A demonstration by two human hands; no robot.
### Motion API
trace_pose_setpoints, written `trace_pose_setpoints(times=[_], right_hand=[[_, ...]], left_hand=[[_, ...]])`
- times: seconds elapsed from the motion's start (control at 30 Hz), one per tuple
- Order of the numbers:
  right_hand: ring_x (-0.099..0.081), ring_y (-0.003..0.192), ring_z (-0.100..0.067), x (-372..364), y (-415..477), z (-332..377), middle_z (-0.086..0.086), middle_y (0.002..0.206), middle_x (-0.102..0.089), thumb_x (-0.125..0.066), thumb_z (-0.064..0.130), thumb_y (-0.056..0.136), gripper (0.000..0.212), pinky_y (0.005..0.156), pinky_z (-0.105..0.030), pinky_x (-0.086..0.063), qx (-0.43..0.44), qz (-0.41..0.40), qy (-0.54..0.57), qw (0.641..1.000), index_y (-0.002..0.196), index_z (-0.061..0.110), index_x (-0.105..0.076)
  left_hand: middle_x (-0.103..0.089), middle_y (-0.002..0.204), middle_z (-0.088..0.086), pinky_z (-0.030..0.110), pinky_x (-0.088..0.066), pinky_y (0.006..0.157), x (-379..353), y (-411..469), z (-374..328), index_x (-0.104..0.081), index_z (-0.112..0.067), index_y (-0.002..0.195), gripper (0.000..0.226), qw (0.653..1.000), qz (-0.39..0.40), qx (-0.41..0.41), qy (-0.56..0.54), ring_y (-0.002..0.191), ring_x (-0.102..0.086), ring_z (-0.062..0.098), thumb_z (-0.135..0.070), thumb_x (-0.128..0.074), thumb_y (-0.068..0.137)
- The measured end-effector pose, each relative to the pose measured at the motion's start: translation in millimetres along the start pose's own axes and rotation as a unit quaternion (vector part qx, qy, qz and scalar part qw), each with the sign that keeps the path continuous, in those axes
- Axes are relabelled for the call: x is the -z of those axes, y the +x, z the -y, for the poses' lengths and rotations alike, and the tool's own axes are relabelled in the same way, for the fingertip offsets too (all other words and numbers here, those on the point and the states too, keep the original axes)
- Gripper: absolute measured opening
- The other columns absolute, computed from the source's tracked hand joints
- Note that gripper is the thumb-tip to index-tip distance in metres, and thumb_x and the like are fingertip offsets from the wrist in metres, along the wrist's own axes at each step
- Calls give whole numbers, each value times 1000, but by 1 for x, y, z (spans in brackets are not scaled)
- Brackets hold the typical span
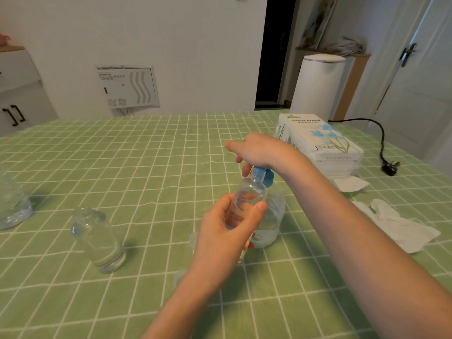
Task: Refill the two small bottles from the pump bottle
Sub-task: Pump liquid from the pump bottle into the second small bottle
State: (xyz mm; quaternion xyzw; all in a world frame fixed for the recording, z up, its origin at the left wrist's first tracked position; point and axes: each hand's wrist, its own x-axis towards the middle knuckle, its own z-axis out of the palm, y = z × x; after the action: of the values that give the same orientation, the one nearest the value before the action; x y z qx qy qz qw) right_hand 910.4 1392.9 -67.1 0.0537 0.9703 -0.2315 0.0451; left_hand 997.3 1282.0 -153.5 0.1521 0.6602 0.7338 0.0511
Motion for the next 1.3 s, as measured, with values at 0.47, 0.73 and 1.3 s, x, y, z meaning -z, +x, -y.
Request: trace_pose_setpoints(times=[0.47,0.73,1.3], right_hand=[[-56,102,-27,2,0,1,-16,118,-64,-29,43,100,55,75,-32,-36,9,11,-5,1000,119,2,-60],[-59,95,-26,0,1,-1,-16,107,-68,-31,45,99,57,71,-32,-38,7,3,14,1000,113,0,-63],[-53,75,-21,-2,-2,-2,-15,108,-69,-31,42,99,55,58,-25,-35,2,14,15,1000,111,1,-64]], left_hand=[[-65,66,-9,17,-49,50,0,0,2,-68,-21,90,41,1000,-6,-3,0,58,-56,2,-51,-65,62],[-65,67,-10,17,-50,51,0,0,2,-68,-20,91,42,1000,-4,1,4,59,-56,2,-50,-64,61],[-63,64,-7,18,-50,50,-1,-1,2,-67,-17,89,46,1000,-7,4,1,57,-55,4,-52,-65,59]])
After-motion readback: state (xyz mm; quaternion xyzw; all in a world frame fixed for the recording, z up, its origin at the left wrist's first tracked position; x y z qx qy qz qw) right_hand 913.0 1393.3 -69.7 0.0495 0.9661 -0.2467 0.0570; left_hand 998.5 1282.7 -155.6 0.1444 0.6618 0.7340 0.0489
